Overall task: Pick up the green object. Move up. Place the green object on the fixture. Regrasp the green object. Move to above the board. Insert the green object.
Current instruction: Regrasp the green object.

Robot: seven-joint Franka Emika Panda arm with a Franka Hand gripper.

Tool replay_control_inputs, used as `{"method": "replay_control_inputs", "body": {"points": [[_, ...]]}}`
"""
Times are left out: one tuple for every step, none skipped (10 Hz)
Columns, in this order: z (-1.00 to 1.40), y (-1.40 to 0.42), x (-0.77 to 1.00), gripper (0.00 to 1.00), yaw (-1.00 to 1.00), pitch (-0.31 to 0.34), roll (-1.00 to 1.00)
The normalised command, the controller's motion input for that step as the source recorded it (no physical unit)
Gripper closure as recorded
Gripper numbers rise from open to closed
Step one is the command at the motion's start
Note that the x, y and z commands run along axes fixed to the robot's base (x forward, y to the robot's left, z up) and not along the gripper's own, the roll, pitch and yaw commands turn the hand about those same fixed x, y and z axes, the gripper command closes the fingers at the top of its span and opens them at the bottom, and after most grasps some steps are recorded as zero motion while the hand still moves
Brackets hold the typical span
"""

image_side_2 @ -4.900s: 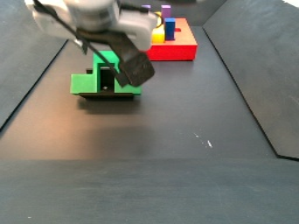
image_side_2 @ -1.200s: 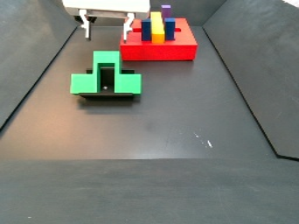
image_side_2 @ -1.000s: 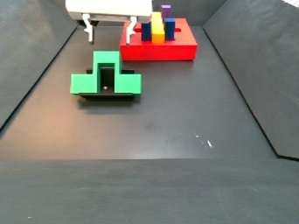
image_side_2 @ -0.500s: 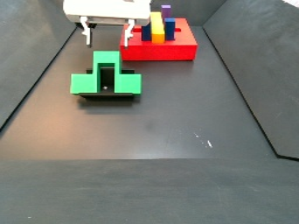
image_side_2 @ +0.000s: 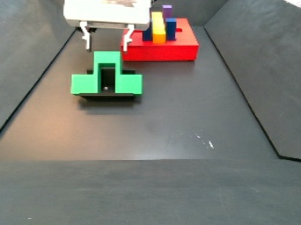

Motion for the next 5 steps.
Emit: {"method": "replay_control_inputs", "body": {"points": [[-0.14,0.11,0.11,0.00,0.00,0.000,0.00],[-0.20,0.11,0.05,0.00,0.00,0.000,0.01],[-0.19,0.09,0.03,0.00,0.00,0.000,0.00],[-0.15,0.11,0.00,0.00,0.00,0.000,0.00],[-0.11,0.13,0.00,0.00,0.00,0.000,0.00]]}}
